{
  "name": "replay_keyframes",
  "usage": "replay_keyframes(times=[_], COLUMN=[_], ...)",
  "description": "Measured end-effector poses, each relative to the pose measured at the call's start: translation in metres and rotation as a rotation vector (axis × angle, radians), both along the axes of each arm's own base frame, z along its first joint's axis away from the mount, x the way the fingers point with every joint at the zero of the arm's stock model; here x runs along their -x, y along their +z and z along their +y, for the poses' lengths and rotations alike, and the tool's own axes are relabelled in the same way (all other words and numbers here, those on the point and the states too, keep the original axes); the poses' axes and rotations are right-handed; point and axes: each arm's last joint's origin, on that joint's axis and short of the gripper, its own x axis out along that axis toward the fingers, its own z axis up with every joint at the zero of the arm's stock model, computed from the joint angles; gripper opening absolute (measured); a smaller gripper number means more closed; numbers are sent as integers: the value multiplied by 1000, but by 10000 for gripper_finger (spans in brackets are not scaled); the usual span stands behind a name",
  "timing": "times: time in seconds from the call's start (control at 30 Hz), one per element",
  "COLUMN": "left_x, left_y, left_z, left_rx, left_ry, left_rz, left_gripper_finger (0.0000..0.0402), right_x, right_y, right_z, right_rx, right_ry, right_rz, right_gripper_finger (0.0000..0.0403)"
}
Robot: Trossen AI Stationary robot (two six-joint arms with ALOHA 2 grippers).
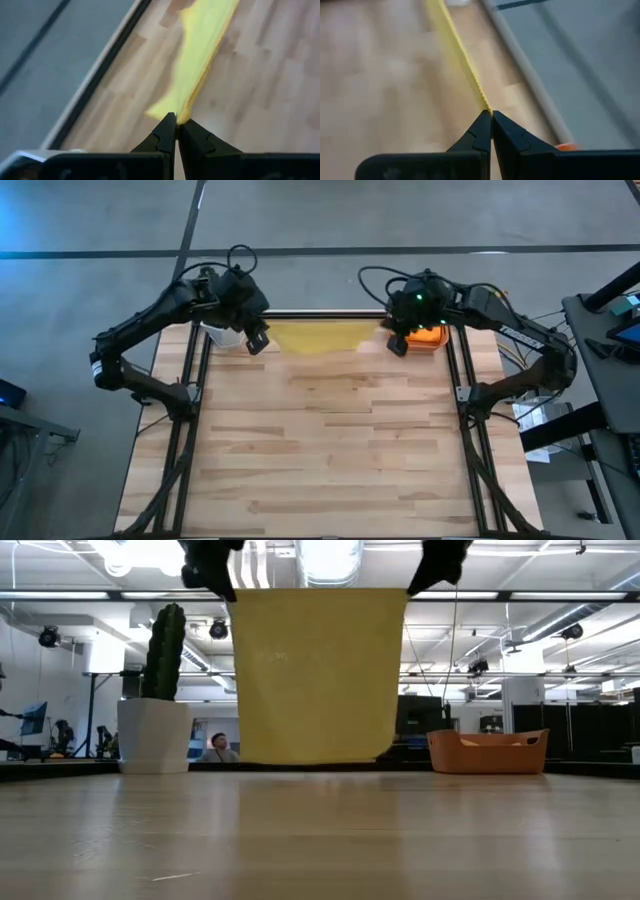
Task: Roll microfiber towels into tight, uniform cylinder then place into a basket
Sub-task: Fold the yellow towel
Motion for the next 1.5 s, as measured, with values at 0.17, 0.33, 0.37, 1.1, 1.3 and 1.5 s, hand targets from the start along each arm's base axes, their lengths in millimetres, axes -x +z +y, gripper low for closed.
replay_keyframes(times=[0.17, 0.33, 0.37, 1.1, 1.3, 1.5], left_x=[11, 5, 4, -99, -135, -164], left_y=[-12, -58, -68, -157, -203, -234], left_z=[-24, -64, -72, -122, -113, -100], left_rx=[165, 327, 350, 92, -19, -122], left_ry=[34, -5, -5, -535, -721, -773], left_rz=[-30, 66, 74, -274, -125, -18], left_gripper_finger=[0, 0, 0, 65, 157, 222], right_x=[14, 22, 23, 26, 26, 25], right_y=[-31, -80, -89, -149, -149, -148], right_z=[18, 47, 53, 130, 130, 130], right_rx=[-264, -422, -442, -564, -591, -612], right_ry=[36, 72, 81, 262, 226, 197], right_rz=[72, 151, 151, 173, 171, 161], right_gripper_finger=[8, 8, 8, 8, 8, 8])
